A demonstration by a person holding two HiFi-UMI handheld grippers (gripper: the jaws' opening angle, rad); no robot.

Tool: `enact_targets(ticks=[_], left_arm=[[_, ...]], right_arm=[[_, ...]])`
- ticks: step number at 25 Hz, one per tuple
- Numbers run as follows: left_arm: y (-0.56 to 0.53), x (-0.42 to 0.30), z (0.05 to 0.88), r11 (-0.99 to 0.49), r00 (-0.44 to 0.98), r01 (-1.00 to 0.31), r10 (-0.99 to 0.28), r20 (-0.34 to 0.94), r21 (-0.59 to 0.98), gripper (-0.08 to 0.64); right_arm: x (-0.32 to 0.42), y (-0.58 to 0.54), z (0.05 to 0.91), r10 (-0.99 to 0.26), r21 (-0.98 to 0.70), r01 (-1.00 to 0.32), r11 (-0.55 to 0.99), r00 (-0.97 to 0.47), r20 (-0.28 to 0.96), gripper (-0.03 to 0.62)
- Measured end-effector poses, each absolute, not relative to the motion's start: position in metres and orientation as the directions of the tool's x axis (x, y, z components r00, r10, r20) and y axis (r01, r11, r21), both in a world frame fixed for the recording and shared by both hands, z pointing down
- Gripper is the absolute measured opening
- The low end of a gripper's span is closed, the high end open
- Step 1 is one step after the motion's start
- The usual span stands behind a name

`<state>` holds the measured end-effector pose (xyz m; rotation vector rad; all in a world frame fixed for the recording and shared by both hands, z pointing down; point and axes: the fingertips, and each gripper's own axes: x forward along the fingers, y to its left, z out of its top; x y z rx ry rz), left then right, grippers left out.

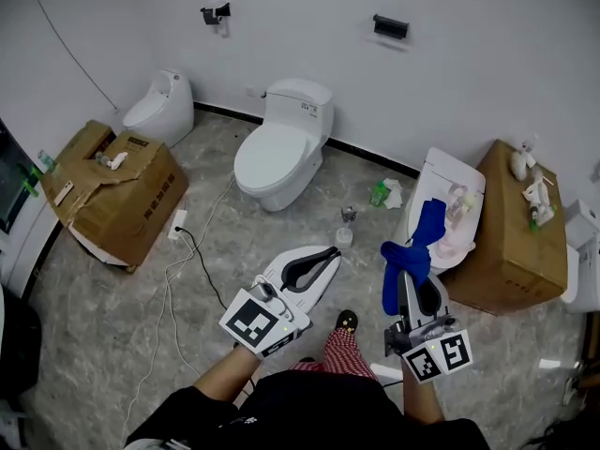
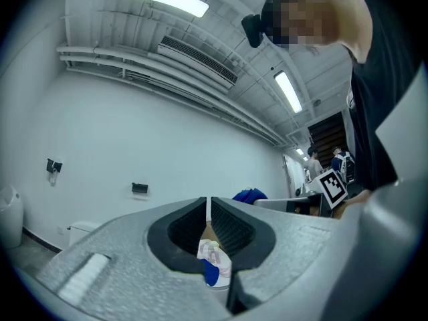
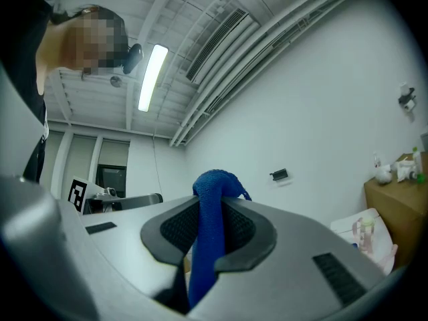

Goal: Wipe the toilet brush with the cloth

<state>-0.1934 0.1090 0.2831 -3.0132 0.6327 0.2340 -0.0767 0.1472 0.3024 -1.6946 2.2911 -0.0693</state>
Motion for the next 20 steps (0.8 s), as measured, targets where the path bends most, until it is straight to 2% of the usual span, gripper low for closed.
enact_targets(ticks=[15, 20], left_arm=[[0.047, -0.161, 0.291, -0.893, 0.890, -0.450, -0.445, -0.101, -0.027, 0.008], [0.031, -0.149, 0.290, -0.895, 0.891, -0.445, -0.439, -0.117, -0.027, 0.008]], right_arm=[[-0.038, 0.083, 0.303, -0.935, -0.221, -0.919, 0.327, -0.281, -0.215, 0.066], [-0.029, 0.064, 0.306, -0.933, -0.228, -0.915, 0.333, -0.286, -0.216, 0.066]])
